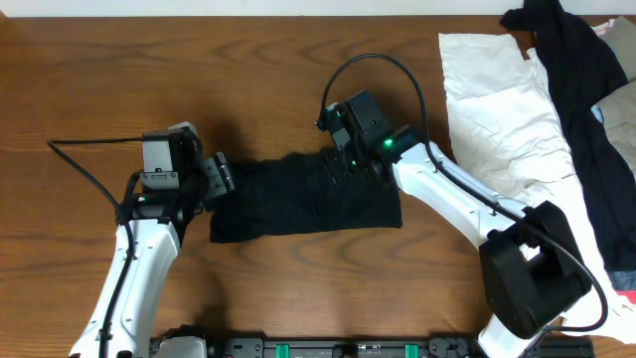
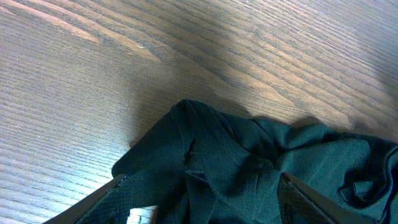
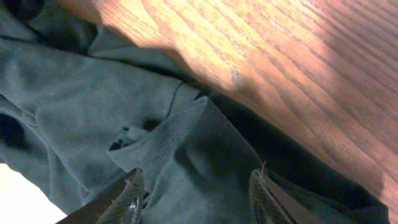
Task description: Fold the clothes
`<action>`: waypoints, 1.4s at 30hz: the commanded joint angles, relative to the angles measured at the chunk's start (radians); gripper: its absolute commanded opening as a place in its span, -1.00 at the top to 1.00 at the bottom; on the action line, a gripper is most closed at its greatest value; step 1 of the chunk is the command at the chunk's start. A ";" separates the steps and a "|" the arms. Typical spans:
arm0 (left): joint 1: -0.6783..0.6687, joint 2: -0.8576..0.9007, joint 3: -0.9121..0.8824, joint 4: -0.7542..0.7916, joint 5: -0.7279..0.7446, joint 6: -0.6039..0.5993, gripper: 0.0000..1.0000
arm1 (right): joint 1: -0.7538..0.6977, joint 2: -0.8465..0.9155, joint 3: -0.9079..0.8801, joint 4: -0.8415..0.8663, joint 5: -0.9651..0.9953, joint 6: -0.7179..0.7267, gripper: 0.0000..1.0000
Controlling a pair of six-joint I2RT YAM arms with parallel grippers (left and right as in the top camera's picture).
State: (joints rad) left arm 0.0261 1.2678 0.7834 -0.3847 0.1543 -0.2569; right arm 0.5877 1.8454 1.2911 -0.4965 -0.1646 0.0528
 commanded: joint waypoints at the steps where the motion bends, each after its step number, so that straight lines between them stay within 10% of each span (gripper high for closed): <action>1: 0.001 0.006 0.014 0.003 0.003 0.017 -0.50 | 0.016 0.024 0.008 0.011 0.002 0.031 -0.05; 10: 0.001 0.006 0.014 0.003 0.003 0.017 -0.50 | 0.019 0.102 0.008 0.049 0.026 0.075 0.02; 16: 0.001 0.006 0.014 0.003 0.003 0.017 -0.50 | 0.020 0.103 0.009 0.068 0.030 0.098 0.78; 20: 0.001 0.006 0.014 0.004 0.003 0.017 -0.50 | 0.026 0.103 0.009 0.074 -0.019 0.092 0.93; 27: 0.001 0.006 0.014 0.004 0.003 0.017 -0.50 | 0.059 0.103 0.009 0.079 -0.190 -0.023 0.69; 32: 0.001 0.006 0.014 0.004 0.003 0.017 -0.50 | 0.072 0.104 0.008 0.079 -0.124 -0.024 0.03; 42: 0.001 0.006 0.014 0.004 0.003 0.017 -0.50 | 0.011 -0.001 0.021 0.066 -0.109 -0.024 -0.14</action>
State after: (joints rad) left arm 0.0261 1.2678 0.7834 -0.3843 0.1543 -0.2569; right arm 0.6380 1.9392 1.2911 -0.4305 -0.2737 0.0402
